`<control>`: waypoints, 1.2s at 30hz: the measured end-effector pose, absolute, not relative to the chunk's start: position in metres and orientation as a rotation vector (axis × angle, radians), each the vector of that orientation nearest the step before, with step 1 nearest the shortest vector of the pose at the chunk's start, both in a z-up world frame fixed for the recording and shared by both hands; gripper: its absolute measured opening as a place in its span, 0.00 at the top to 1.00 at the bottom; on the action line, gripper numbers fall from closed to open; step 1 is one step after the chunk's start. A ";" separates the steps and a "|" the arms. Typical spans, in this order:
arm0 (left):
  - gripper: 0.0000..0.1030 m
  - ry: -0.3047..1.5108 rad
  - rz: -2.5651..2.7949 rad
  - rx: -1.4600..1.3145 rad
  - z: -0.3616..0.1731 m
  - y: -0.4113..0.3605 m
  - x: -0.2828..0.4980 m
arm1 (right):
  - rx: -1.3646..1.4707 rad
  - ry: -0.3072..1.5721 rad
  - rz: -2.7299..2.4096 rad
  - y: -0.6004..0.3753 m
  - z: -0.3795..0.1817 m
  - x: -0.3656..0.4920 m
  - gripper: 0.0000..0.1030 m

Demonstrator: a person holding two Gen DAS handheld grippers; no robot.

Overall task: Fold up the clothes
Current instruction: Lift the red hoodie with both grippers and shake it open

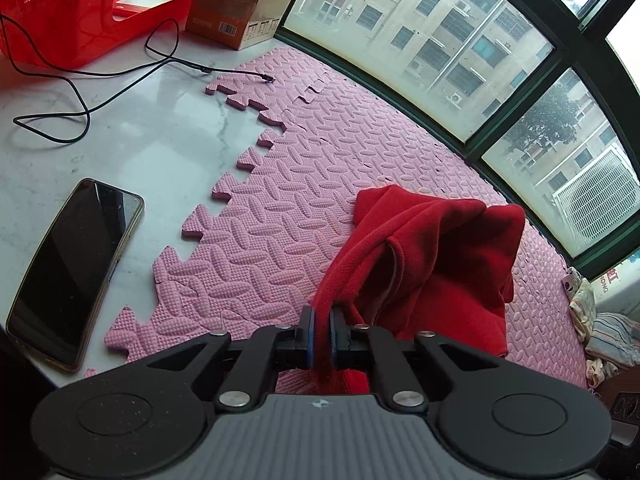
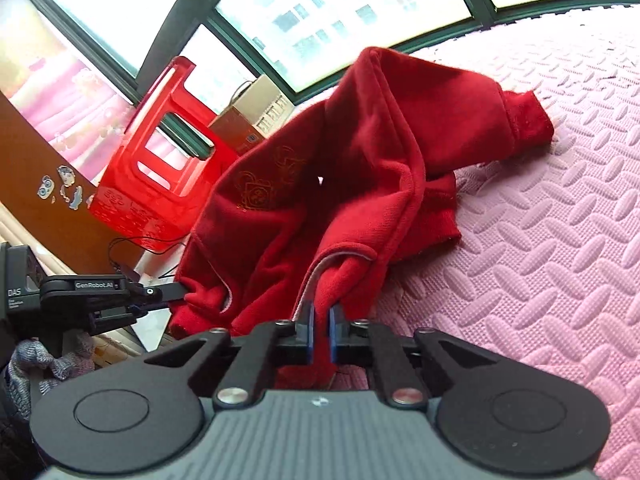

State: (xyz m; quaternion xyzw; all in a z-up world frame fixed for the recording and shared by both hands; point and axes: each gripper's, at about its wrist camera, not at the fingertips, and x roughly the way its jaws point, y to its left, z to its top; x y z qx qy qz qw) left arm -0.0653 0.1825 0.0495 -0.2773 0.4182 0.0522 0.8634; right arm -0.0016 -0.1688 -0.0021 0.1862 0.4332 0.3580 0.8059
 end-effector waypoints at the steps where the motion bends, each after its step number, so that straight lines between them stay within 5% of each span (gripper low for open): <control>1: 0.92 0.883 0.097 -0.571 0.051 0.180 -0.069 | 0.387 0.919 0.776 -0.172 0.003 -0.006 0.94; 16: 0.92 1.099 0.086 -0.623 0.001 0.183 -0.108 | 0.247 1.086 0.855 -0.217 0.032 -0.072 0.98; 23: 0.85 1.063 0.056 -0.544 0.014 0.179 -0.102 | 0.242 0.984 0.723 -0.232 0.052 -0.017 0.85; 28: 0.58 1.025 0.060 -0.496 0.026 0.177 -0.098 | 0.206 0.883 0.661 -0.216 0.067 0.046 0.75; 31: 0.52 0.991 0.054 -0.478 0.035 0.177 -0.095 | 0.194 0.864 0.640 -0.197 0.066 0.088 0.67; 36: 0.46 0.936 0.048 -0.437 0.049 0.172 -0.081 | 0.153 0.888 0.584 -0.162 0.051 0.147 0.67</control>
